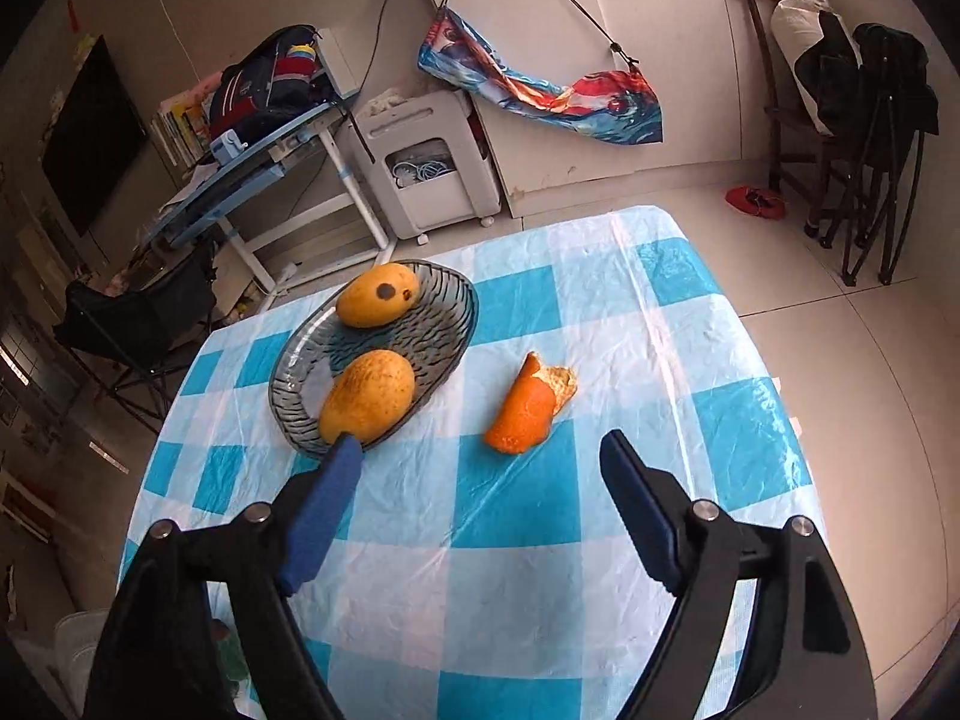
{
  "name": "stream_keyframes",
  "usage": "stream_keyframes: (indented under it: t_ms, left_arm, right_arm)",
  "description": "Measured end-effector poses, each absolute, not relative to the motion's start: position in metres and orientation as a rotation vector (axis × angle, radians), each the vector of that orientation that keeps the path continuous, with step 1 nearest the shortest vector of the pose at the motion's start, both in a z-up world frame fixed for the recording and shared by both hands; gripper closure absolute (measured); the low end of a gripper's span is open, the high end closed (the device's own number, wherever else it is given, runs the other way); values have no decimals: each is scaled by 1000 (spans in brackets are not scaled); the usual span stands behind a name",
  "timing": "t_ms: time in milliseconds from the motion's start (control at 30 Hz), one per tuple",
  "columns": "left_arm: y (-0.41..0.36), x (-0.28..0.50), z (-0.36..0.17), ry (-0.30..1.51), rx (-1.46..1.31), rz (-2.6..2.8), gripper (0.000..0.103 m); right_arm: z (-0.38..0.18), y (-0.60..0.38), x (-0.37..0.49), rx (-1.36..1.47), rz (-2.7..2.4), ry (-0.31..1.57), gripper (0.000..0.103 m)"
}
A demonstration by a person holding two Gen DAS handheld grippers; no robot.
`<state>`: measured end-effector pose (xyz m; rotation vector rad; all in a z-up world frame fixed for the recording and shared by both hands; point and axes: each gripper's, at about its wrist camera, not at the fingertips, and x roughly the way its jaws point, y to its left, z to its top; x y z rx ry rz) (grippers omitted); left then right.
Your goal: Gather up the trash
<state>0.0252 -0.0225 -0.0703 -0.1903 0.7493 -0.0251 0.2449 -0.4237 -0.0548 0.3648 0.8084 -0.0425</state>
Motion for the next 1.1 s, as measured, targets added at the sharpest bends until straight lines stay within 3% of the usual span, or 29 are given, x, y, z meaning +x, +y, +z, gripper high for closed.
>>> stream_keyframes:
  t_ms: [67,233,333,633,967,1033,1100]
  left_arm:
    - [-24,25,-71,751,-183,-26,13]
    - [-25,26,-69,742,-179,-25,13]
    - [-25,29,-64,732,-182,-37,13]
    - [-88,105,-36,751,-165,-309,13]
    - [-163,194,-72,900,-145,-366,13]
    - [-178,199,-80,935,-96,-380,21]
    - [-191,198,-84,929,-35,-373,47]
  right_arm:
    - [-60,-424,258,320,-91,854,43]
    - [-70,-426,276,281,-155,899,57]
    - [-70,-424,277,245,-164,910,73]
    - [-70,-390,201,230,30,934,77]
    - [-72,-376,123,349,103,911,77]
    - [-73,-379,123,385,104,897,77]
    - [-74,-381,124,410,109,889,77]
